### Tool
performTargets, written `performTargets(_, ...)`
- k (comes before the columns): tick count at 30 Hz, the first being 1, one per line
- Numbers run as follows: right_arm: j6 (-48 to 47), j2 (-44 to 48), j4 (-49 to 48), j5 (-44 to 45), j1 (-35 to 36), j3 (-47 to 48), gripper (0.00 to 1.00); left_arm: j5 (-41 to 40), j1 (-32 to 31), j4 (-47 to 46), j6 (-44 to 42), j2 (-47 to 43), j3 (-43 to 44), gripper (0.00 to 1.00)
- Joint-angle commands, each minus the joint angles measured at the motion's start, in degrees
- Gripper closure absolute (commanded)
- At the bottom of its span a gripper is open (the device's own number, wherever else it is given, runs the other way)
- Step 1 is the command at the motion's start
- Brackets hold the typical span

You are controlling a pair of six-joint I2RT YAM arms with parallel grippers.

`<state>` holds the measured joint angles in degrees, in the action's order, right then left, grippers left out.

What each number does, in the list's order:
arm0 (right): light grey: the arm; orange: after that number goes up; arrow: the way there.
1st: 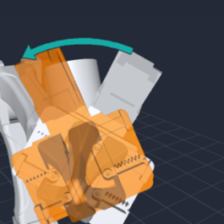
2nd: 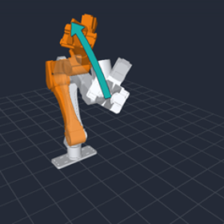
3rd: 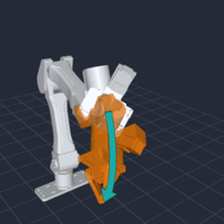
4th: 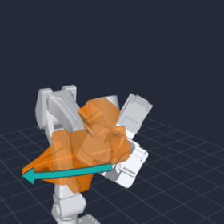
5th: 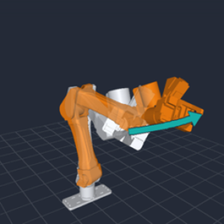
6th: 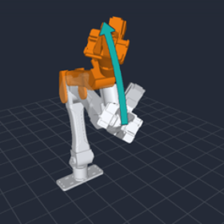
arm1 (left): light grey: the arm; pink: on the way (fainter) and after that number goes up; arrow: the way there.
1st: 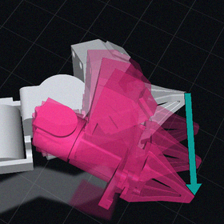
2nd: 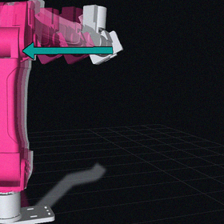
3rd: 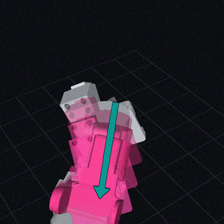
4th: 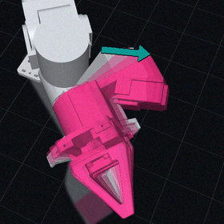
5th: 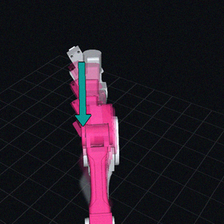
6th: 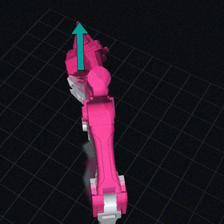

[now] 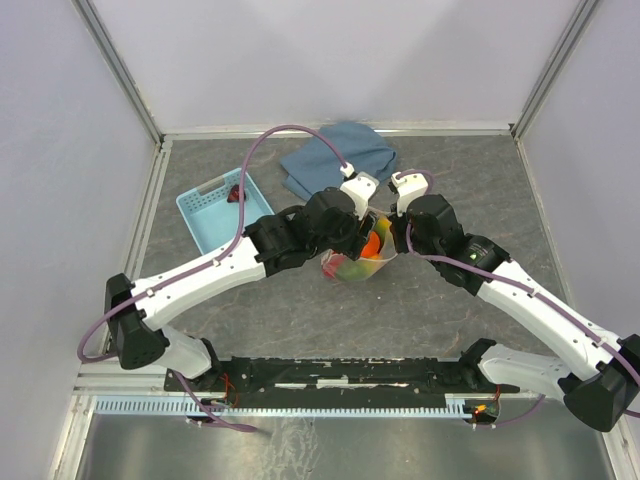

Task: Place the food in the zip-top bag and seal the zipper
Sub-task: Place the fake fruit in the zipper food storage bag.

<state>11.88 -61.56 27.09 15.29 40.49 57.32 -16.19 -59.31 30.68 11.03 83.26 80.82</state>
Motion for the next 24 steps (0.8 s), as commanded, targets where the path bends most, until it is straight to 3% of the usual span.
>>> performTargets(1,-0.01,0.98,-0.98,1.28,-0.11,2.19,0.98,-3.42,-0.48,3.81,-2.20,0.31,2.99,0.34)
performTargets(17,0.07,0.53,-1.60,1.11,-0.08,2.09,0.98,-2.18,-0.50,9.05,-1.36,2.07,3.61,0.14)
performTargets(24,-0.01,0.57,-1.67,1.05,-0.11,2.28,0.98,-3.88,-0.47,9.48,-0.11,0.57,4.76,0.13)
